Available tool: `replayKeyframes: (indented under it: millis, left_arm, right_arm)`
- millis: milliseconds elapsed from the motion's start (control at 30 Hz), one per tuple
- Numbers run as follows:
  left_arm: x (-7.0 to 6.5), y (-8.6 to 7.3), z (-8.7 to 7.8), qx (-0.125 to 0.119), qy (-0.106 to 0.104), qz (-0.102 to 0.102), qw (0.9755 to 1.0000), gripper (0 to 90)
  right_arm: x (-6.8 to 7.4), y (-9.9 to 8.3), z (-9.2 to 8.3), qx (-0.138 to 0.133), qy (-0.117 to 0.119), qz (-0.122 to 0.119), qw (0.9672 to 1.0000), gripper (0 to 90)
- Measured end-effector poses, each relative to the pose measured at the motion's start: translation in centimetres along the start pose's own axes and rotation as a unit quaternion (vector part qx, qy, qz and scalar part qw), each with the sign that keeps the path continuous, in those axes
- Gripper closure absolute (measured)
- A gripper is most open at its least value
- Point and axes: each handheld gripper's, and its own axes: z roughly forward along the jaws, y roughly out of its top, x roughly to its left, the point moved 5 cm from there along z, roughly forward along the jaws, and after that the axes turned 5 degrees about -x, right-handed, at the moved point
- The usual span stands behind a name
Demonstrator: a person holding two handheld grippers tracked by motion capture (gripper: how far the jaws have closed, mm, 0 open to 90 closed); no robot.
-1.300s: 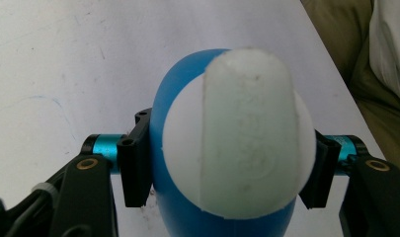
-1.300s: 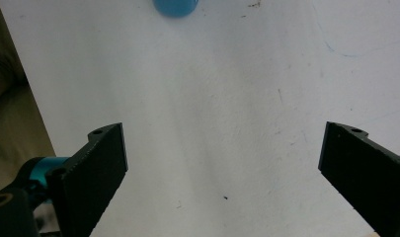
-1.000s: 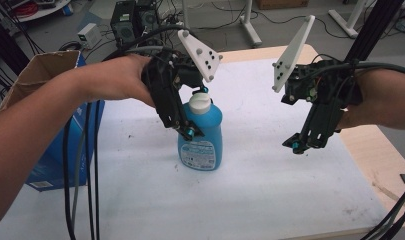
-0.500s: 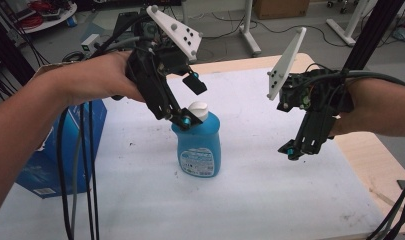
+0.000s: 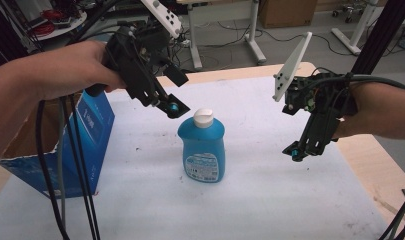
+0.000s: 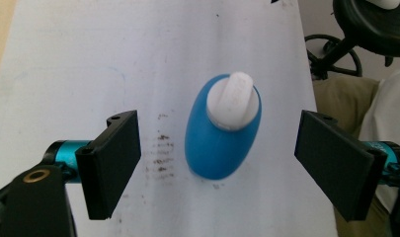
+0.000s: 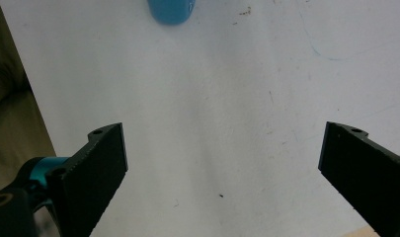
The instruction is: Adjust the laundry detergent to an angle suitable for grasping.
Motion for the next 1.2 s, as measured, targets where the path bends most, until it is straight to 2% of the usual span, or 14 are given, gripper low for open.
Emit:
replayKeyframes:
  millis: [33,100,200,367,433,533,667,800,900,967,1000,1033,1133,1200]
  left_arm:
    - [0.0,-0.1,-0.2,0.000,0.009,-0.008,0.9999,17.4]
    - [-0.1,-0.4,-0.5,0.005,0.009,-0.012,0.9999,6.8]
    - [-0.2,-0.7,-1.0,0.006,0.027,-0.020,0.9994,1.5]
    - [-0.6,-1.1,-1.6,0.015,0.044,-0.007,0.9989,1.6]
    - [-0.8,-1.3,-1.8,0.023,0.051,-0.009,0.9984,1.6]
    - [-1.0,-1.9,-2.3,0.035,0.067,-0.019,0.9970,1.6]
    - [-1.5,-3.0,-2.7,0.050,0.087,-0.042,0.9941,1.6]
    - [-2.4,-3.8,-3.1,0.065,0.091,-0.049,0.9925,1.6]
    - [-3.1,-4.1,-3.2,0.067,0.077,-0.058,0.9931,1.6]
    - [-3.5,-4.2,-3.2,0.073,0.080,-0.052,0.9928,1.6]
    - [-3.9,-4.5,-3.2,0.079,0.087,-0.049,0.9919,1.6]
    - [-4.2,-4.9,-2.9,0.081,0.086,-0.057,0.9914,1.6]
    - [-4.3,-5.0,-2.8,0.084,0.087,-0.060,0.9908,1.6]
    - [-4.7,-5.9,-2.0,0.107,0.083,-0.055,0.9893,1.6]
  right_arm:
    - [0.0,0.0,-0.1,-0.002,-0.001,0.000,1.0000,3.8]
    - [-0.1,0.2,-0.4,-0.006,-0.002,0.000,1.0000,3.7]
    - [-0.1,0.2,-0.5,-0.009,-0.004,-0.001,1.0000,3.7]
    - [-0.1,0.3,-0.6,-0.012,-0.003,-0.002,0.9999,3.7]
    - [-0.1,0.3,-0.7,-0.014,-0.004,0.000,0.9999,3.7]
    - [-0.3,0.5,-0.8,-0.017,-0.004,0.001,0.9999,3.7]
    - [-0.8,1.0,-1.1,-0.024,-0.003,0.002,0.9997,3.7]
    - [-1.6,1.7,-1.5,-0.029,-0.002,-0.001,0.9996,3.8]
    - [-2.2,2.3,-1.8,-0.031,0.000,-0.002,0.9995,3.8]
    - [-2.4,2.5,-1.8,-0.033,0.001,-0.002,0.9995,3.7]
    - [-3.4,3.4,-2.1,-0.039,0.004,-0.003,0.9992,3.7]
    - [-3.7,3.6,-2.1,-0.040,0.006,-0.003,0.9992,3.7]
    - [-4.0,3.9,-2.1,-0.040,0.007,-0.004,0.9992,3.7]
    - [-5.2,4.7,-1.8,-0.036,0.014,-0.008,0.9992,3.7]
